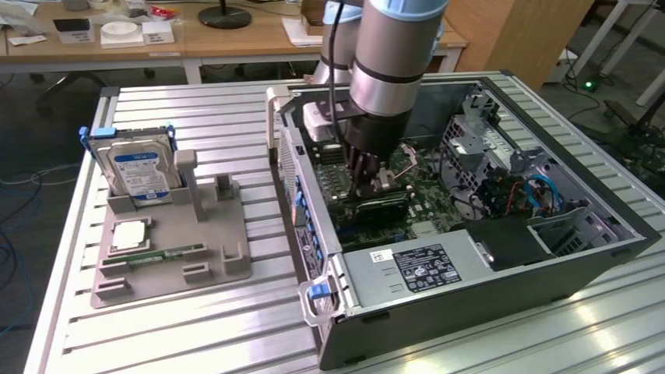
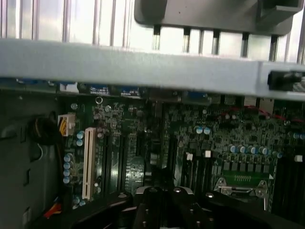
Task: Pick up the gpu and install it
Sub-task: 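Press down on the gpu until it lock into place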
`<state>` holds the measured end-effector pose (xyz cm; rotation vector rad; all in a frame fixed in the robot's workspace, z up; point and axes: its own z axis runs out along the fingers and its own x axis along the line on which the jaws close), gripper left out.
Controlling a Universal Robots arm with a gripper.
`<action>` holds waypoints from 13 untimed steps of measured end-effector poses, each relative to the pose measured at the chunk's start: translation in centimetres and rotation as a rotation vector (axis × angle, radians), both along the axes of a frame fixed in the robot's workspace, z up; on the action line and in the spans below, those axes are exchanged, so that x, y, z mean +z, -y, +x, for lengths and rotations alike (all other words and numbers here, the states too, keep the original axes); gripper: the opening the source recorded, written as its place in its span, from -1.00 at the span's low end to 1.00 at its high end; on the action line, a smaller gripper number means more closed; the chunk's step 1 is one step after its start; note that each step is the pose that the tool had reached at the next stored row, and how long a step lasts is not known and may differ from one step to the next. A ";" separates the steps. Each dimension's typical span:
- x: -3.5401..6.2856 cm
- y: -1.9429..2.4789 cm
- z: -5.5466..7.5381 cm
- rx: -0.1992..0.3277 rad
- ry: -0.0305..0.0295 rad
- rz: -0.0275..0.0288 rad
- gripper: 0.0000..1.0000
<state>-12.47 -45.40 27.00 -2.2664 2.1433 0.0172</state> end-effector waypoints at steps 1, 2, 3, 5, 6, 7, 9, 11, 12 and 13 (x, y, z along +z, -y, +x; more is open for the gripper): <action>-0.01 -0.02 0.4 0.000 0.0001 0.0000 -0.79; -0.03 -0.03 0.7 0.000 0.0000 0.0000 -0.79; -0.04 -0.03 0.9 0.000 0.0001 0.0000 -0.79; -0.05 -0.03 1.0 0.000 0.0001 0.0000 -0.79; -0.04 -0.03 1.0 0.000 0.0001 0.0000 -0.79; -0.04 -0.03 1.1 0.000 0.0000 0.0000 -0.79; -0.04 -0.03 1.1 0.000 0.0000 -0.0001 -0.79; -0.04 -0.03 1.1 0.000 0.0000 -0.0001 -0.79; -0.04 -0.03 1.1 0.000 0.0000 0.0000 -0.79; -0.04 -0.03 1.1 0.000 0.0000 0.0000 -0.79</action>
